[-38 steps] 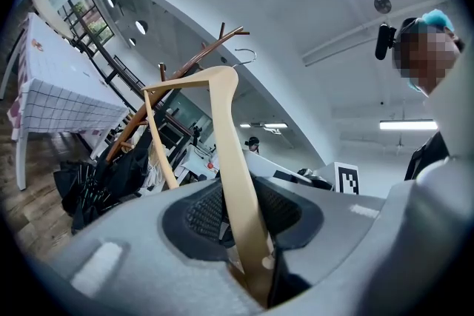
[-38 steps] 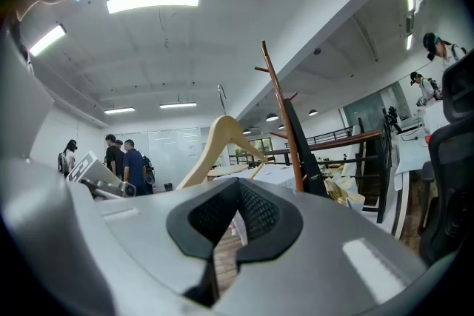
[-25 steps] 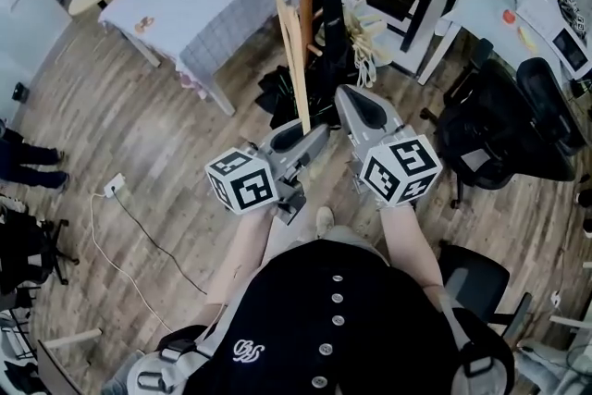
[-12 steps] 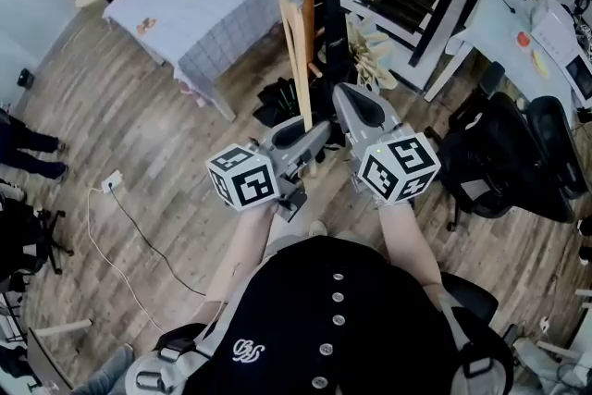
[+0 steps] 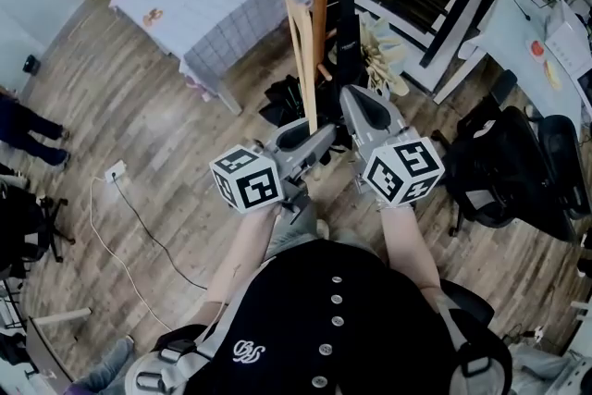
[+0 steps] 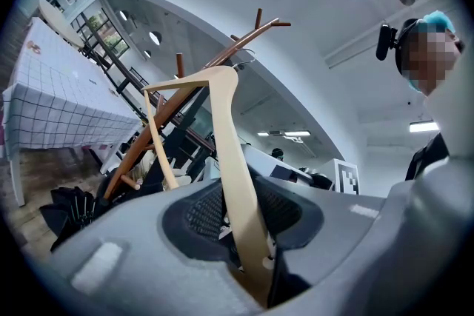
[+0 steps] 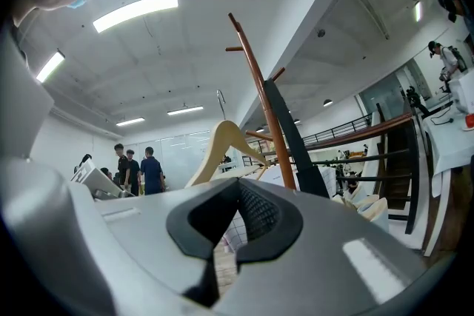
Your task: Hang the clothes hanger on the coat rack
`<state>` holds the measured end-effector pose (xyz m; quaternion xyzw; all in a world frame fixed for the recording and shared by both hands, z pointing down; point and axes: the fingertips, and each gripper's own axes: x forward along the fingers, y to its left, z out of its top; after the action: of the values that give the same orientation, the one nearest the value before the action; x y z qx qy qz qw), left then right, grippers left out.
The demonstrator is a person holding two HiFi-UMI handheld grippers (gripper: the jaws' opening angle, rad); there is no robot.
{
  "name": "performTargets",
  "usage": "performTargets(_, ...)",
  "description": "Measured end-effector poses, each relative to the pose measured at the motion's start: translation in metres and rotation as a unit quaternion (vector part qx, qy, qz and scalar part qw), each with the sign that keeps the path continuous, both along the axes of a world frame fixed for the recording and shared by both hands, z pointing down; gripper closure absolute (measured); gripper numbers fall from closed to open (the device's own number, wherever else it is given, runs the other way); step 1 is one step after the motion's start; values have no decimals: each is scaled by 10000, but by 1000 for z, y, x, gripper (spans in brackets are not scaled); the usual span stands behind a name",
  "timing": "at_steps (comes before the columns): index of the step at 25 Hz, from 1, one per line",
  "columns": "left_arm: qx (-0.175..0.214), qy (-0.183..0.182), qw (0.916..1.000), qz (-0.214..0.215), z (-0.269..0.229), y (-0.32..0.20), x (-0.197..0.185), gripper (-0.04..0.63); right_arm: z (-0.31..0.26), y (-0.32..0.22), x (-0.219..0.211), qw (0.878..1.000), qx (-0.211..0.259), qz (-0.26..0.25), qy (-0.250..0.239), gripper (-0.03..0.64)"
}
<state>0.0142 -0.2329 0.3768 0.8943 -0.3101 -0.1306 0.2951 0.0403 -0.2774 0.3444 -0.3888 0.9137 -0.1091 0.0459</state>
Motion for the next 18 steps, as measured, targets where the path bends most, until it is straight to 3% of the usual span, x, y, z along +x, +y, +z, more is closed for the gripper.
performTargets(12,-7,-139,9999,61,-4,-33,-24,471,-9,-26,-18,10000,27,72,-18,615)
performTargets(18,-34,-10,9999,164,-8,-45,-27,472,-10,-38,-23,9999,34,107,-2,615)
